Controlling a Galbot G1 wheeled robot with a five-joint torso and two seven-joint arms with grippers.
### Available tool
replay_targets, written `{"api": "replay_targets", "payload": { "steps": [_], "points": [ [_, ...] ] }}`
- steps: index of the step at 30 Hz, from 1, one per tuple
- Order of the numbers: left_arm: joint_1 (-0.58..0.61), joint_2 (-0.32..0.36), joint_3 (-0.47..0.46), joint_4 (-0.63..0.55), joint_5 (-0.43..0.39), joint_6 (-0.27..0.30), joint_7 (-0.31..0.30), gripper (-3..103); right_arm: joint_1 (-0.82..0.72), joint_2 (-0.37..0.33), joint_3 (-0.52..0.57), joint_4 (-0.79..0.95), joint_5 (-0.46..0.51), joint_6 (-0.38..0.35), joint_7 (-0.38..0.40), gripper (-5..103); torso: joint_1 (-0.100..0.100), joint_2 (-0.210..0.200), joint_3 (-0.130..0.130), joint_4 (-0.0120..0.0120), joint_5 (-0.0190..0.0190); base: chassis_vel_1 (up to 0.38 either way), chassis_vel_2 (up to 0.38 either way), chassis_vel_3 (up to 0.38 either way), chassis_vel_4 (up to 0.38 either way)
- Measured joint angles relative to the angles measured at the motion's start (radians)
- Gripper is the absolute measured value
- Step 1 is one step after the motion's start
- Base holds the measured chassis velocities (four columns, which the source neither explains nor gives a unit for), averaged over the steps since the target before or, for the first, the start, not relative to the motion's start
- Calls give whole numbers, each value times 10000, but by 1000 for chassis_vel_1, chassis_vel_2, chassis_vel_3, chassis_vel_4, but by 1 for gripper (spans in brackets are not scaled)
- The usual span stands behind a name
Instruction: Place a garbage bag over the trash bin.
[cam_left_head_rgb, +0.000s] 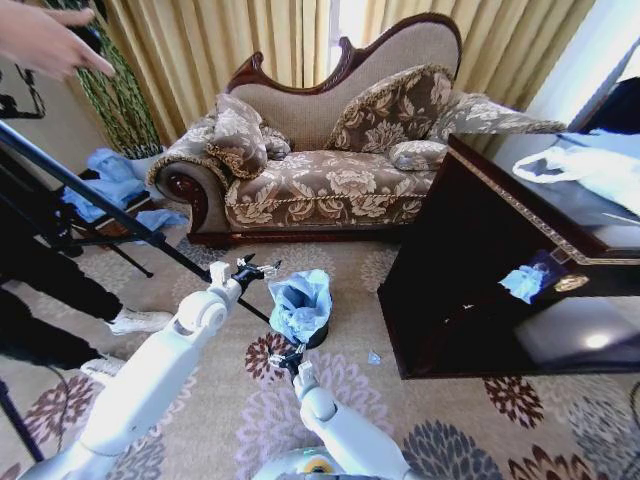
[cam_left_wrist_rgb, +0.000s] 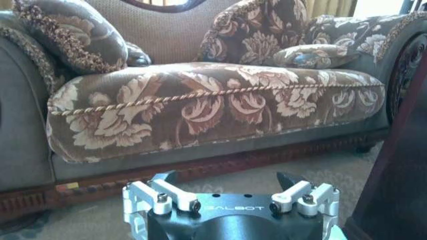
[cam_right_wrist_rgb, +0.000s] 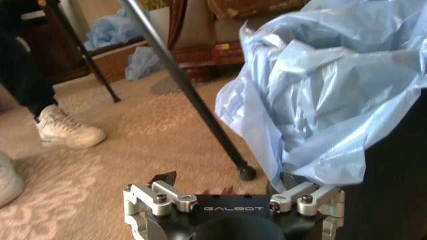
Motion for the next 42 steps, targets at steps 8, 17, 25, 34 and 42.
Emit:
{"api": "replay_targets", "payload": {
  "steps": [8, 17, 25, 34, 42],
  "points": [
    [42, -9, -42, -132, -6, 14, -41, 100, -61, -99, -538, -5, -87, 50, 178, 100, 0, 0, 0, 0, -1, 0, 0, 0, 0],
    [158, -38, -134, -182, 31, 48, -107, 100, -41, -691, -1003, 1838, -42, 5, 1093, 100, 0, 0, 0, 0, 0, 0, 0, 0, 0],
    [313, -19, -179, 97, 389, 7, -41, 100, -24, -1587, -1029, 3863, 64, -110, 2116, 100, 0, 0, 0, 0, -1, 0, 0, 0, 0],
    [125, 75, -3, 543, 242, -474, 248, 100, -776, -2529, -112, 6206, 378, -52, 2561, 100, 0, 0, 1, 0, 1, 0, 0, 0, 0],
    [-264, 123, 280, 1248, 776, -578, 996, 100, -1007, -3233, 1620, 7119, 358, 581, 2103, 100, 0, 0, 1, -1, 0, 0, 0, 0, 0]
  ]
}}
